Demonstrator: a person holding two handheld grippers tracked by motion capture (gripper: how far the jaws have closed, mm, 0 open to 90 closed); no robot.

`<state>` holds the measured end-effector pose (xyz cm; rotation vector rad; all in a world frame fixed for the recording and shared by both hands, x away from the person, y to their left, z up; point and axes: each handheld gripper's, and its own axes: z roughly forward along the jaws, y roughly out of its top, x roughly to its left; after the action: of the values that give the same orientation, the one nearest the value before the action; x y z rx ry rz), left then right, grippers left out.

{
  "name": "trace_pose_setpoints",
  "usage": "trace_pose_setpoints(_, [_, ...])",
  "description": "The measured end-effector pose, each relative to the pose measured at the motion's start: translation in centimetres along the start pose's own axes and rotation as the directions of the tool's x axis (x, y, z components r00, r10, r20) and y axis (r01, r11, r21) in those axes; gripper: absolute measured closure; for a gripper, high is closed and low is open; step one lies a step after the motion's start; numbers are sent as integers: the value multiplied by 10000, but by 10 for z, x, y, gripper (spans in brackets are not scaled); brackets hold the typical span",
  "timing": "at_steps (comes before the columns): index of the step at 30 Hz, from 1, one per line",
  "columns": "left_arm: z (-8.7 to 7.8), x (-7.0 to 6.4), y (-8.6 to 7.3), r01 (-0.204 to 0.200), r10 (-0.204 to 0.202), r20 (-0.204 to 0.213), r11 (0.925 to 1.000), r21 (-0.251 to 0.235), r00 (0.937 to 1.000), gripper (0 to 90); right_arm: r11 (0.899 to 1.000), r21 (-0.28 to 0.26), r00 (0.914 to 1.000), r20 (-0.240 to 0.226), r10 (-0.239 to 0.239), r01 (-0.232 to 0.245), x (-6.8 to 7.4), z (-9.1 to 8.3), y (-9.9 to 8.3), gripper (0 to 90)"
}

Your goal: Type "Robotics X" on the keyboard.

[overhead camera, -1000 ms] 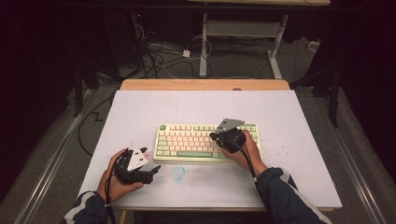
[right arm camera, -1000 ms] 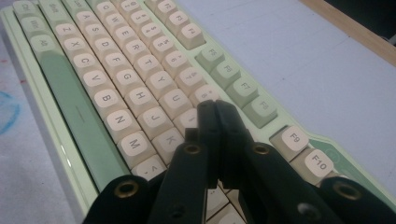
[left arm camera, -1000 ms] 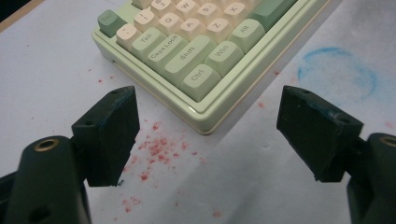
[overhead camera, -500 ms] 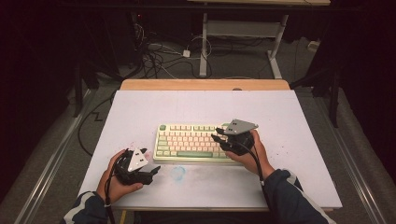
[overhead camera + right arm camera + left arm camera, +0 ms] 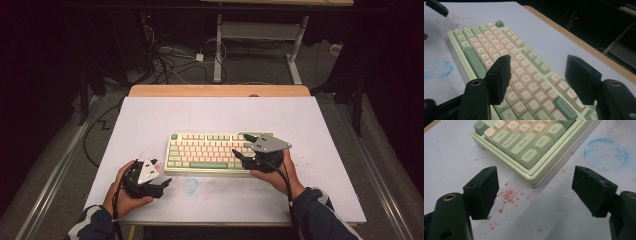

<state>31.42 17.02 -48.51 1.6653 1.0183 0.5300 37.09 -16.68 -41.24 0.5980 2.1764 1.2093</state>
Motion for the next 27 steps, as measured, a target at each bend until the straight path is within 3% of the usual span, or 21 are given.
trace_pose_setpoints(13, [1,0,1,110,-111,-144,9999,-71,9998,209,9997,-182,9935,1123,163,-143,-1,-37,-25,238])
trace_pose_setpoints(22, [1,1,2,176,-178,-181,9998,-135,9997,232,9977,-384,9888,1368,600,-552,-6,-57,-46,204])
trace_pose_setpoints(27, [1,1,6,294,-298,-160,9992,-285,9994,270,9983,25,9846,1652,565,-577,-4,-63,-60,195])
